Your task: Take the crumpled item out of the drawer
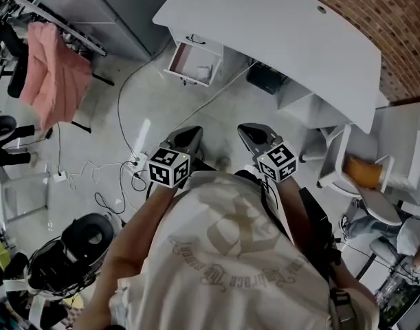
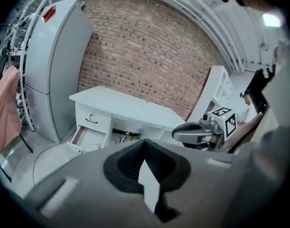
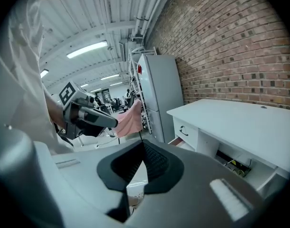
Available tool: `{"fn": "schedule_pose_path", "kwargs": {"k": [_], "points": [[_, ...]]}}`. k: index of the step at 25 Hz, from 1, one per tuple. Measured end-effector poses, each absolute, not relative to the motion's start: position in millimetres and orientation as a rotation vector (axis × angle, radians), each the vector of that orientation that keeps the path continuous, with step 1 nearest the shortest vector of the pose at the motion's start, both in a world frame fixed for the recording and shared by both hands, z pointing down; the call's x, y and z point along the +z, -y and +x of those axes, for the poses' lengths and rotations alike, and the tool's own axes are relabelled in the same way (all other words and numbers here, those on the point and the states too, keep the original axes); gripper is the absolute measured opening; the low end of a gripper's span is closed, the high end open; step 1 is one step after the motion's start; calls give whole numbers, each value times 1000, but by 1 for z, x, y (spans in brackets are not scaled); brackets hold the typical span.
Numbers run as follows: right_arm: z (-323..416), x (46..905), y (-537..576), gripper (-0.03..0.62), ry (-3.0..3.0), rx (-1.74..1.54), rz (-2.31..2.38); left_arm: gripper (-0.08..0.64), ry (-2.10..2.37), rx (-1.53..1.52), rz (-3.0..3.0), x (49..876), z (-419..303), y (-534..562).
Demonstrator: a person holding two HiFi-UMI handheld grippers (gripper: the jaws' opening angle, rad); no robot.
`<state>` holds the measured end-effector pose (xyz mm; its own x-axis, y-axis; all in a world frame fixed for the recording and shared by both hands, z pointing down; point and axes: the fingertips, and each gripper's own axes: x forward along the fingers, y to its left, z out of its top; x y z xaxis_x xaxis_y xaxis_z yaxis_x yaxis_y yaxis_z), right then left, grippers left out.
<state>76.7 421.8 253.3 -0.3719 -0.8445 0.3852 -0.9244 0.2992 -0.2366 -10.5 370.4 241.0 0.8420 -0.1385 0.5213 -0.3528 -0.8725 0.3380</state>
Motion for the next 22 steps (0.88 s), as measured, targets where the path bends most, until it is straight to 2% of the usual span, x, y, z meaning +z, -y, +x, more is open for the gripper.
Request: {"fn": "schedule_pose_path", "kwargs": {"k": [8,22], "points": [[69,242,-412,8,2423,589,1610,3,459,674,2605,225,-27,-367],[89,246,-405,8,2384,592,1656,3,448,638,2630,225,-15,-361]]}}
